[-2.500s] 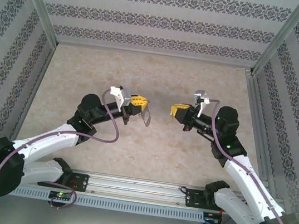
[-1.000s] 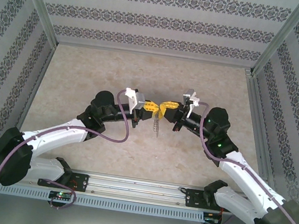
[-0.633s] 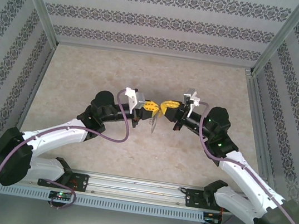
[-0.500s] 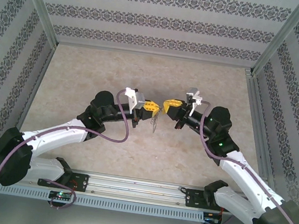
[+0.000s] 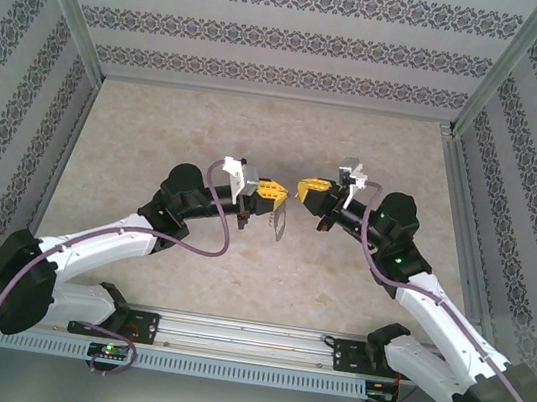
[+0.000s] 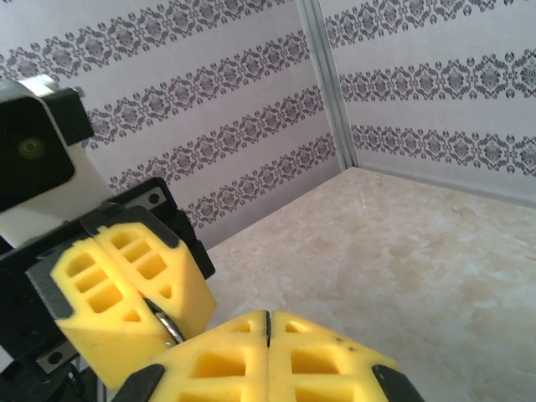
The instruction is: Put the keys on the keyring
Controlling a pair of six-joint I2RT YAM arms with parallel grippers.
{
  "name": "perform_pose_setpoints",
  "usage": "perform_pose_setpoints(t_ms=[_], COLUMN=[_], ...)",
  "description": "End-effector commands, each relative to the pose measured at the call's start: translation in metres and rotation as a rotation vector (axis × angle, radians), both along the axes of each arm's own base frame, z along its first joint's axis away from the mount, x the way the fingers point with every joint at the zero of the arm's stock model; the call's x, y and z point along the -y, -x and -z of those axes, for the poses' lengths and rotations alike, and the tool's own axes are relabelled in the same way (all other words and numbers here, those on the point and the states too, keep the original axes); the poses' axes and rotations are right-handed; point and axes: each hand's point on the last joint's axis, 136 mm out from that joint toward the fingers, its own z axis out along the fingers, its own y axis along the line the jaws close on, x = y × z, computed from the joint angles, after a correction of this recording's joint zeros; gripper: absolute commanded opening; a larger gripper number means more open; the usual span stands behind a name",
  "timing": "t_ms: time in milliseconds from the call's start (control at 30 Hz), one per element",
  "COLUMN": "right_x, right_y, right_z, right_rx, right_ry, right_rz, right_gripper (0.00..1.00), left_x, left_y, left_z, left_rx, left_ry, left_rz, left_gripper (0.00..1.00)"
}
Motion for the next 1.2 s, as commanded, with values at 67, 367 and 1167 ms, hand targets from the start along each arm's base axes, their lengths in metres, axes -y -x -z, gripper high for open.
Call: perform_pose_setpoints(t_ms=[67,367,1167], right_x=[-0.002,-0.018,-0.017], right_y=[0.017,0.024,0.008], right_z=[-0.022,-0.026,-0.005], right_rx=[0.058,0.069,0.033], right_ry=[-0.039,-0.029,0.009], right_rz=[-0.053,-0.109,-0.064], right_gripper=[0.00,0.00,0.00], left_x=[0.004,0.006,0.006], left_y=[0.008,0.007,0.010], left_z=[-0.028,-0.029,-0.035], left_rx=[0.074,0.078,0.093], left_ry=[0.060,0.062,0.074], left_rz=[0.026,0.028,0.032], left_gripper=[0.00,0.00,0.00])
